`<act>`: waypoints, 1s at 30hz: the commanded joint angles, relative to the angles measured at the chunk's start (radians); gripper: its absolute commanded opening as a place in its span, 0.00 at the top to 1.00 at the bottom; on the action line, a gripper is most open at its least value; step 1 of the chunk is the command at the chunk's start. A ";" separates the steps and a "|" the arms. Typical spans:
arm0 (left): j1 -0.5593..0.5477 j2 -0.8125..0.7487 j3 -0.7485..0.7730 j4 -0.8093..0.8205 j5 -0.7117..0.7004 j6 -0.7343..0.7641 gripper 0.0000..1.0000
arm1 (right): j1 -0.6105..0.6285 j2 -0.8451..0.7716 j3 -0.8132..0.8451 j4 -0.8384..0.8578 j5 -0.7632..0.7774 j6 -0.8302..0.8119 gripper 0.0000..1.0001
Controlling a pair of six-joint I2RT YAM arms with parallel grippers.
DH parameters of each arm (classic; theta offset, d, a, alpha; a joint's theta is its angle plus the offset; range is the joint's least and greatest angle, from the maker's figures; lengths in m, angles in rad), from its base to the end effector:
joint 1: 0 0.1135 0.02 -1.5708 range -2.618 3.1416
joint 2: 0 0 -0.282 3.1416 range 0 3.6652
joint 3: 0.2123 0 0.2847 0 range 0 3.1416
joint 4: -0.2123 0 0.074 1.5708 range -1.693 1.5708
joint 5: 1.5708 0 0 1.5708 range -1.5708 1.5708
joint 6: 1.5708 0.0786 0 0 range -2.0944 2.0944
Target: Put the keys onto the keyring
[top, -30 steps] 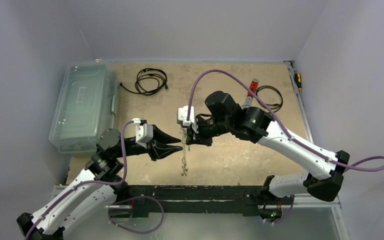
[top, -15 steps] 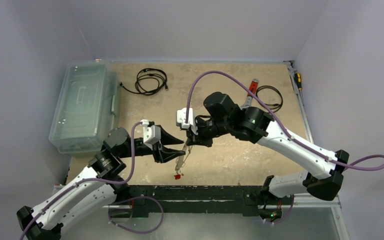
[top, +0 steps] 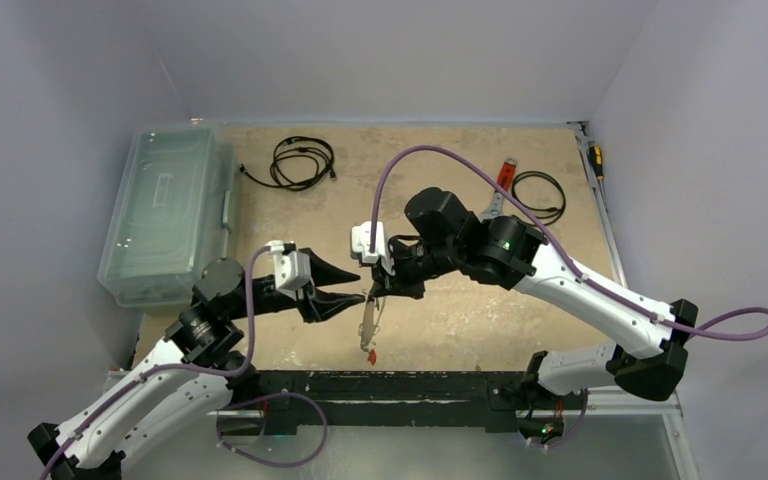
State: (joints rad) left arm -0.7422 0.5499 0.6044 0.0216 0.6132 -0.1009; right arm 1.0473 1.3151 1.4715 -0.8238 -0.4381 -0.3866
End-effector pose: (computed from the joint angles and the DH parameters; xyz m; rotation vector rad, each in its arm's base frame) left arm 0.1110 -0.1632 0.3464 0.9791 1.2882 -1.1184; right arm 0.1352 0.3010 0.3991 -1.6884 1.5612 0.8412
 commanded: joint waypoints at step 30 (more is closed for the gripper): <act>0.000 0.075 -0.011 0.099 0.111 -0.076 1.00 | 0.028 -0.050 0.031 0.072 -0.059 -0.023 1.00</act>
State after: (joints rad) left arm -0.7422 0.6327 0.6037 0.0685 0.7162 -0.1566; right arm 1.0615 1.2999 1.4715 -0.8227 -0.4625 -0.4053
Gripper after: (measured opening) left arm 0.007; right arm 0.008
